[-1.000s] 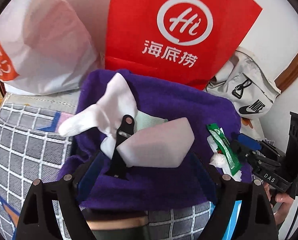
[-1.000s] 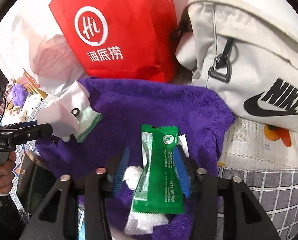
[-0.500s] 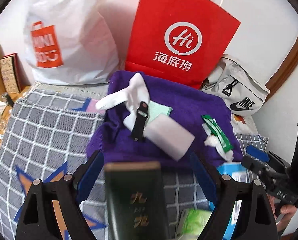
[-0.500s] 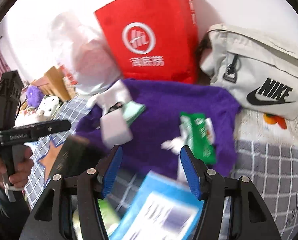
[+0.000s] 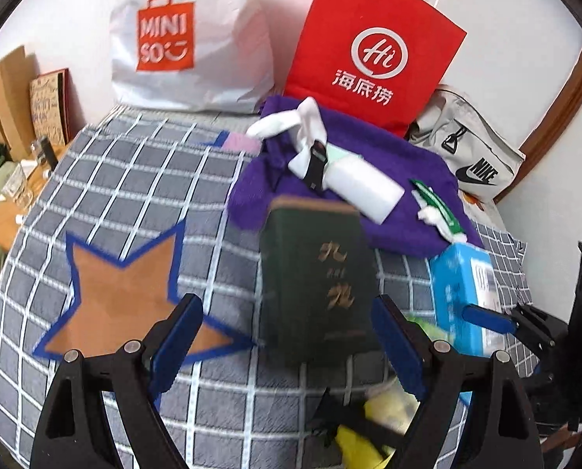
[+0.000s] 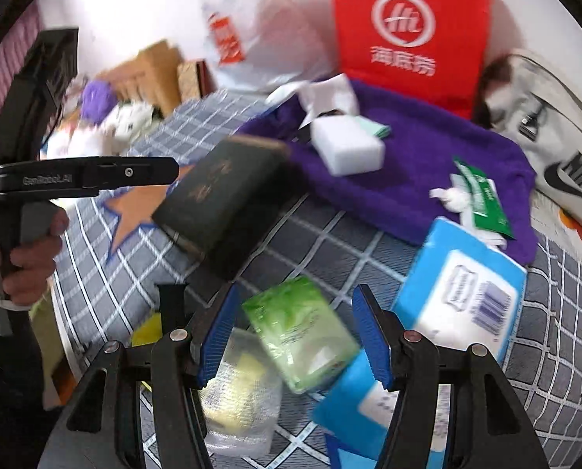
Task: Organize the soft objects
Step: 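Grasp the light green plastic packet with the right tool while the left tool reaches toward the yellow item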
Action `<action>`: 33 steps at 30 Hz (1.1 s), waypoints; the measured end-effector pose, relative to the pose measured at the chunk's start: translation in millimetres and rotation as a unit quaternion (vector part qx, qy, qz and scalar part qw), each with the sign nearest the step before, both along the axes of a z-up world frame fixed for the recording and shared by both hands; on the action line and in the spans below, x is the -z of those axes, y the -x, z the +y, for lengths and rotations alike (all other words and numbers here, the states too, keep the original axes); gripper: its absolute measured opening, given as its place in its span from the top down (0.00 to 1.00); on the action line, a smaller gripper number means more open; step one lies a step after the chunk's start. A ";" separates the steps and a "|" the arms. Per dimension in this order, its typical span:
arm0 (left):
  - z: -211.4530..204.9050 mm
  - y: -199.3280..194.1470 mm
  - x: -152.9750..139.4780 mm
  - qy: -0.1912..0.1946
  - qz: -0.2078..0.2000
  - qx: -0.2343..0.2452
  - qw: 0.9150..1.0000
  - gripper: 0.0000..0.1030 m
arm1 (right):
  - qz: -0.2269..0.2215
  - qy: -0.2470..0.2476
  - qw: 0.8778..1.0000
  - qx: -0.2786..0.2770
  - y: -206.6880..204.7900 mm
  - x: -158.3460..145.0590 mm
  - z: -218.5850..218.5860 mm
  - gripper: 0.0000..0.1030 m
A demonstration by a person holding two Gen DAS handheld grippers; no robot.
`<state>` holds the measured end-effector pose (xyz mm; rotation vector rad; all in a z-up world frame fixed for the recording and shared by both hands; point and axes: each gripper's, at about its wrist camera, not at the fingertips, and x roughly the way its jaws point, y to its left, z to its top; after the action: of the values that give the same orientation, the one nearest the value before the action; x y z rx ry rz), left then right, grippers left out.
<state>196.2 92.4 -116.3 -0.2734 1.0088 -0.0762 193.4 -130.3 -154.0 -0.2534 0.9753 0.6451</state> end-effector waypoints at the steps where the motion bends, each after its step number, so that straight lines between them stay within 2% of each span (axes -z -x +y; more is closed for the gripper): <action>1: 2.7 3.8 2.1 0.002 0.000 -0.002 1.000 0.15 | 0.003 0.009 1.000 -0.005 0.3 3.3 3.5 0.42; 6: 12.4 14.6 15.9 0.012 0.008 -0.001 1.000 0.15 | 0.007 0.087 0.996 -0.025 -6.4 24.3 24.7 0.42; 13: 18.9 16.7 23.6 0.010 0.013 0.016 1.000 0.15 | 0.028 0.150 0.987 -0.044 -11.9 47.6 40.8 0.38; 15: 19.5 15.4 23.5 0.014 0.012 0.024 1.000 0.15 | 0.016 0.157 0.986 -0.044 -11.5 49.6 42.6 0.45; 19: 18.0 14.2 28.1 0.013 0.017 0.042 0.999 0.15 | 0.021 0.108 0.994 -0.021 -12.6 35.2 31.0 0.60; 21: 16.5 13.6 32.2 0.013 0.024 0.048 0.998 0.15 | 0.021 0.072 0.997 0.000 -13.6 26.3 21.4 0.61; 25: 10.8 14.8 37.3 0.013 0.037 0.060 0.997 0.16 | 0.013 0.037 0.999 0.031 -7.3 16.3 8.8 0.63; 33: -6.1 37.5 36.1 0.012 0.033 0.076 0.996 0.17 | -0.014 -0.042 0.997 0.068 19.5 -13.1 -0.9 0.63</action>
<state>158.6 86.4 -152.4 -0.2224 1.0949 -0.2186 173.9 -131.2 -140.9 -0.1207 0.9287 0.5545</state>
